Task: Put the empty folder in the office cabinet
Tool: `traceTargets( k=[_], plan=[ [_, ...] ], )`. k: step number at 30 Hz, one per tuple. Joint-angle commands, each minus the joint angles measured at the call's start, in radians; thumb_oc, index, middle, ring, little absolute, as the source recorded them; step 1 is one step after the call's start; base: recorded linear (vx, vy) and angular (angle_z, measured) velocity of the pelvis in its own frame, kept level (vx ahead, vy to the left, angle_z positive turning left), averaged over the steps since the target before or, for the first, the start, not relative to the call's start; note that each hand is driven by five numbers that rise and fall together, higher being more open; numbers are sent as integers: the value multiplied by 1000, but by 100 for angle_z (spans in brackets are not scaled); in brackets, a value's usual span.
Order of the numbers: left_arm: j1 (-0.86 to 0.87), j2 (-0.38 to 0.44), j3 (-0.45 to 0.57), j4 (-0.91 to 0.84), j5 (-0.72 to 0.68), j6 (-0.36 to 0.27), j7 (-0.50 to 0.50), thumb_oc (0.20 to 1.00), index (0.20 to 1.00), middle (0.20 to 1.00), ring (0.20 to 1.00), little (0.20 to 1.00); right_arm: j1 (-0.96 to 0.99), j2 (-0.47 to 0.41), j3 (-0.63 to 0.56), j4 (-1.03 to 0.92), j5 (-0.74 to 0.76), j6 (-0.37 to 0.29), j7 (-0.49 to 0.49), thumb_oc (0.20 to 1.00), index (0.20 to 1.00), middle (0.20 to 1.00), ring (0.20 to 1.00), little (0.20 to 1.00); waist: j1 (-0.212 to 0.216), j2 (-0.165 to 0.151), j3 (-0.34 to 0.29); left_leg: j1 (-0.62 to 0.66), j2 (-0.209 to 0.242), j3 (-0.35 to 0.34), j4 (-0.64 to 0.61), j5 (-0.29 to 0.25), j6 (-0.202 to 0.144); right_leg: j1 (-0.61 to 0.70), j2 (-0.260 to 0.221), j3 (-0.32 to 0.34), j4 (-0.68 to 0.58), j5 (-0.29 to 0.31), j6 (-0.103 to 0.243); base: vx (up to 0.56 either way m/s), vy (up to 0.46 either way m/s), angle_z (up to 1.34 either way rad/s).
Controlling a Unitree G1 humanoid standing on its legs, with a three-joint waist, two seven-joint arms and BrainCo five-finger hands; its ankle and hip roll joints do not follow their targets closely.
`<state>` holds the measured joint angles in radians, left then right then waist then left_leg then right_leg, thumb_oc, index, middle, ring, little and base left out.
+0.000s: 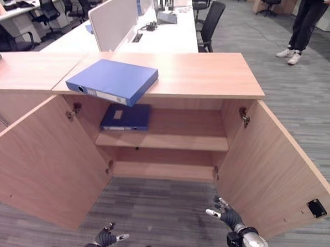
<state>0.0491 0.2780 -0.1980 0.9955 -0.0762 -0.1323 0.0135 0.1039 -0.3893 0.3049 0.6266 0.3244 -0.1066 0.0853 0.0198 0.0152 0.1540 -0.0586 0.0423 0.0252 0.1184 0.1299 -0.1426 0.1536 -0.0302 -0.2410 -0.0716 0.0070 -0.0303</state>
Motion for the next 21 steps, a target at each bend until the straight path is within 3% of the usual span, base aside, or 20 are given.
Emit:
traceTargets(
  k=[1,6,9,11,17,21],
  plan=[
    [-34,28,-7,-7,-32,-30,10,1000,1000,1000,1000,1000,-42,5,-32,-16,-27,-37,-24,1000,1000,1000,1000,1000,14,-28,24,-13,123,56,31,-68,1,54,-73,107,-16,-100,133,160,120,-7],
    [-38,26,-13,21,-35,-31,22,1000,1000,1000,1000,1000,-52,1,-47,48,-38,-33,-44,1000,1000,1000,1000,1000,39,-20,16,-72,175,-9,-149,12,-26,76,-86,134,-16,-142,157,174,147,4],
    [-37,17,2,62,-33,-29,28,1000,1000,1000,1000,1000,-49,5,-57,89,-53,-21,-41,1000,1000,1000,1000,1000,39,-10,-7,-72,197,11,-189,37,-45,97,-103,166,-16,-161,178,253,273,-20],
    [-37,13,-1,86,-21,-26,23,1000,1000,1000,1000,1000,-42,14,-62,107,-60,-14,-38,1000,1000,1000,1000,1000,36,-16,-21,-61,188,23,-190,45,-43,103,-119,171,-15,-159,191,229,253,-35],
    [-46,36,-5,107,13,-16,11,1000,1000,1000,1000,1000,-51,47,-61,156,-69,5,-36,1000,1000,1000,1000,1000,38,-54,-33,-25,130,70,-177,0,11,57,-189,224,92,-146,232,174,243,-14],
    [-63,68,4,94,10,-10,9,1000,1000,1000,1000,1000,-91,71,-57,182,-68,9,-37,1000,1000,1000,1000,1000,39,-68,-20,0,74,103,-163,-52,64,-32,-214,252,222,-52,266,96,238,-14]
  ],
)
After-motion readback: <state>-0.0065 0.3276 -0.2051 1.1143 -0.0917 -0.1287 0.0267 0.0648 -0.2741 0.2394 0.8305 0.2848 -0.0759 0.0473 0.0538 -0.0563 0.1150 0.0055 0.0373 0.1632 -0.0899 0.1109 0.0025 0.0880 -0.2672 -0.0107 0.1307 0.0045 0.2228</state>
